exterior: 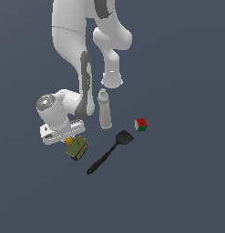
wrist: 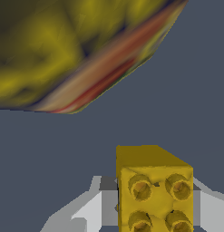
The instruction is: Pick up a designated object from a clutter of objects.
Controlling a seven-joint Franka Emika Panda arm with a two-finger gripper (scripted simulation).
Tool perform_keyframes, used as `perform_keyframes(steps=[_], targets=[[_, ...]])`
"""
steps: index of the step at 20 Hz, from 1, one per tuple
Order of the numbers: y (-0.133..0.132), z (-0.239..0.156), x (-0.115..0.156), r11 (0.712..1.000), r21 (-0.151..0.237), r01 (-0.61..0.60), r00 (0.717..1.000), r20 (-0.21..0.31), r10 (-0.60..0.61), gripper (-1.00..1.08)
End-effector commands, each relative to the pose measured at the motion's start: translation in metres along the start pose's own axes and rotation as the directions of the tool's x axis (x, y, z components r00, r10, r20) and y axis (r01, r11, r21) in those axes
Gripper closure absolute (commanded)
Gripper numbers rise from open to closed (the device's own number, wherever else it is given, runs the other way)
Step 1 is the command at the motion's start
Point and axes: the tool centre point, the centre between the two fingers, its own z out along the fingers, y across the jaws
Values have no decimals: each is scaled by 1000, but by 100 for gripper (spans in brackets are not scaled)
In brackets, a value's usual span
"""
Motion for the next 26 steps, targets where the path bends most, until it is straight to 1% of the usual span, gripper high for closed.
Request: perform_keyframes(steps=[1,8,14,20,26], targets=[[0,0,0,1000,0,1,1000,0,-1,108],[-3,-3,2,1000,0,1,1000,0,-1,108],[-20,-22,11,1000,0,0,1000,0,0,108],[-51,-58,29,1000,-1,0,1000,1,0,108],[-97,-110,55,1000,-2,1,1000,2,-1,108]])
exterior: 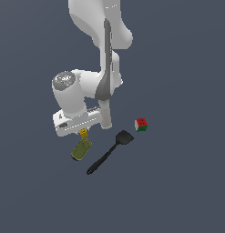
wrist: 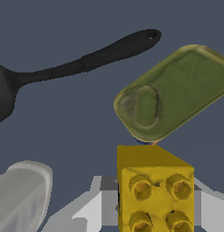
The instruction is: Pick up a designated object from a clutter of objects.
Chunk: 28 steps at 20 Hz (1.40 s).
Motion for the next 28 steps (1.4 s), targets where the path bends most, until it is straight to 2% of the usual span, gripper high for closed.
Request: perform_keyframes(steps=[1,21,28], targets=[[-21,-24,12,1000,-2,1,1000,-1,-1,108],[-177,-208,108,1000,-2,2,1000,-1,-2,108],[-213,-252,134,1000,0,1,1000,-2,-1,108]])
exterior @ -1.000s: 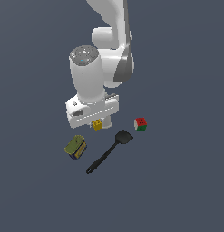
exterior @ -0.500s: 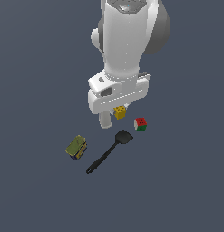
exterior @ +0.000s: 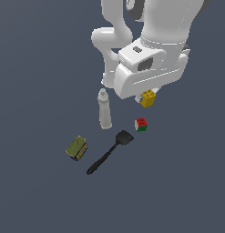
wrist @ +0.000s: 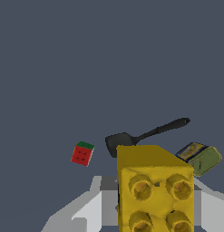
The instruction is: Pick up a designated object from a clutter of objects.
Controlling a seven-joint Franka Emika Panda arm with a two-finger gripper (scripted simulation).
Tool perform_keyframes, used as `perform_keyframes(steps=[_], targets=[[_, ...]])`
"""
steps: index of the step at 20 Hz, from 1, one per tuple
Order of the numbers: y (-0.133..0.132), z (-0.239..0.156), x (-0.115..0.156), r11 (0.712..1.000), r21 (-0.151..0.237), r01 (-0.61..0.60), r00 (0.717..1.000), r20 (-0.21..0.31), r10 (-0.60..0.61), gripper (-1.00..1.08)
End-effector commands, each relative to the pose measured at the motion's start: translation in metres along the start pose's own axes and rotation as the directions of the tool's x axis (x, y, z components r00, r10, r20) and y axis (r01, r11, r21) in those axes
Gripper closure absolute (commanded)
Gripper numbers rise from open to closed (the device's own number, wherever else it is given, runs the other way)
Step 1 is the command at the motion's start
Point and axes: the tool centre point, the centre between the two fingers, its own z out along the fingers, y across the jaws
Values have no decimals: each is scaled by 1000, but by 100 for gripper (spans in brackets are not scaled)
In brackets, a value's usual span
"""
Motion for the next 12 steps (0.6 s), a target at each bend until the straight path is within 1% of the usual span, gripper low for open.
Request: perform_keyframes(steps=[1,6,12], targets=[[-10,-13,7,1000,1,-2,1000,1,2,108],[-21,-27,17,1000,1,-2,1000,0,2,108],[-26,-33,21,1000,1,-2,1000,0,2,108]])
